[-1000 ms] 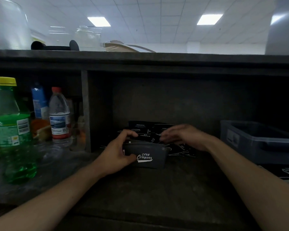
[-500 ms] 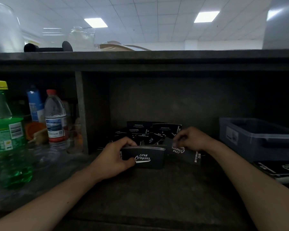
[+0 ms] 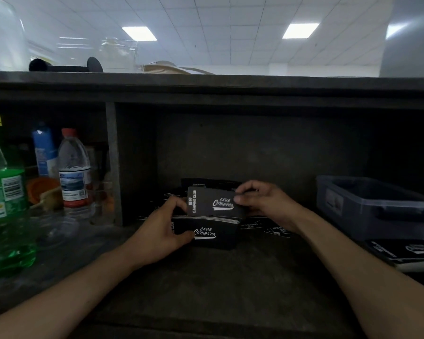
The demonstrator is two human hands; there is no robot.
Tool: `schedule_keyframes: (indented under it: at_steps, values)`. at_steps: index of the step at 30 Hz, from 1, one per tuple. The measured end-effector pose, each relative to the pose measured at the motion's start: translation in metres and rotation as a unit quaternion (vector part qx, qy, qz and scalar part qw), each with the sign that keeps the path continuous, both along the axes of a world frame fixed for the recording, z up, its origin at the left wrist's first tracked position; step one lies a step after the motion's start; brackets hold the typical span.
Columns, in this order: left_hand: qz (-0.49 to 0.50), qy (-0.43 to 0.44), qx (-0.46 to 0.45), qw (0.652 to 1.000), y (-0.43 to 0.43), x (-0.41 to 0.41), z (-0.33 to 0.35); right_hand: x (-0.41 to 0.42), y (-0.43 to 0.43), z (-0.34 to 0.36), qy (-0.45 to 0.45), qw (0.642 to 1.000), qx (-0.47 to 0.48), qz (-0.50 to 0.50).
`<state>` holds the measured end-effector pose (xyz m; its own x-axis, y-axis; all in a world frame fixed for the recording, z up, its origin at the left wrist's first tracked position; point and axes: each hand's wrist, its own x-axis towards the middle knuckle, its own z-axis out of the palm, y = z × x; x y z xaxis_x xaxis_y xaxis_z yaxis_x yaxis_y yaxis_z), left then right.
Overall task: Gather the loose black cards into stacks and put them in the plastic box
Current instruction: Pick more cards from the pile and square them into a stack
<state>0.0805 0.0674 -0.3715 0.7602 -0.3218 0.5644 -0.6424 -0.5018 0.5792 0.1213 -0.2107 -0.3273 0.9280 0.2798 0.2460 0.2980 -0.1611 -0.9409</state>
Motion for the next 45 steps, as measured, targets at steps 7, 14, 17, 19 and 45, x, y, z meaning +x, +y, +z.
schedule_keyframes:
  at_steps: [7, 14, 17, 19, 45]
  values:
    - [-0.071, 0.045, -0.054, 0.995, 0.003, 0.003, -0.003, 0.005, 0.0, -0.003, -0.012, 0.992, -0.119, 0.028]
    - [-0.026, -0.002, -0.006, 1.0, 0.004, 0.004, -0.002, 0.026, -0.018, -0.026, -0.103, 0.843, -0.513, -0.121]
    - [-0.006, 0.009, -0.011, 1.0, 0.004, 0.003, -0.002, 0.028, -0.022, -0.022, -0.133, 0.831, -0.52, -0.146]
    - [0.016, 0.013, -0.014, 1.0, 0.004, 0.004, -0.002, 0.028, -0.023, -0.021, -0.149, 0.82, -0.532, -0.153]
    - [-0.025, 0.023, 0.009, 0.999, 0.002, 0.002, -0.002, 0.009, -0.037, -0.01, 0.023, 0.812, -0.492, -0.312]
